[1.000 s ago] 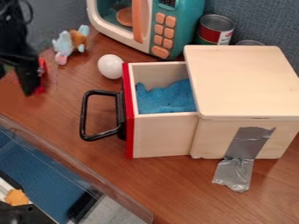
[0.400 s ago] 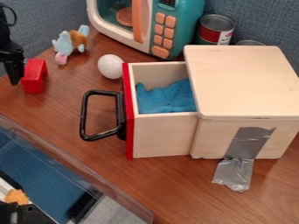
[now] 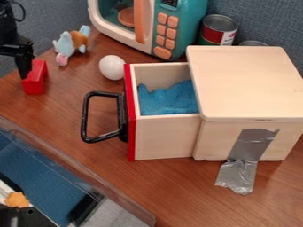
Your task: Put a red thing into the drawer
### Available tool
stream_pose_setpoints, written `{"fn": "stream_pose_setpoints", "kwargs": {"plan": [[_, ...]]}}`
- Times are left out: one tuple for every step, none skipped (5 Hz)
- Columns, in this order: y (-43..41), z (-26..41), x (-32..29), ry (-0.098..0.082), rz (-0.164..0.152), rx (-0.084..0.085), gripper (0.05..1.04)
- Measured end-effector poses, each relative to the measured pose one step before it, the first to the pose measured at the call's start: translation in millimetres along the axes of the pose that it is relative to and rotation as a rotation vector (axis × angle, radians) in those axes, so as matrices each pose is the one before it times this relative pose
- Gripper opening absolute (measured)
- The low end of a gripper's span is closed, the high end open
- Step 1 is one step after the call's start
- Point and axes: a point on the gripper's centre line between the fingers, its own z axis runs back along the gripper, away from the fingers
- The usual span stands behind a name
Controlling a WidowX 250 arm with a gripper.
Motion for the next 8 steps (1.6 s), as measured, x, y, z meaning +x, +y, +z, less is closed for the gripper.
{"fn": "stream_pose_setpoints", "kwargs": {"plan": [[-7.35, 0.04, -0.50, 0.0196, 0.0372, -0.0008, 0.999], [-6.11, 0.22, 1.64, -0.0009, 0.0237, -0.0007, 0.999], [-4.98, -4.89, 1.98, 0.0119, 0.0116, 0.0018, 0.999], [-2.92, -7.21, 6.16, 0.0063, 0.0100, 0.0068, 0.999], [-2.96, -6.52, 7.94, -0.0015, 0.0071, 0.0112, 0.999], [0.67, -5.97, 6.45, 0.0018, 0.0250, 0.0109, 0.963], [5.16, -11.19, -0.71, 0.0030, 0.0226, 0.0380, 0.679], [1.29, -1.48, -9.77, -0.0085, -0.0235, 0.0149, 0.594]]}}
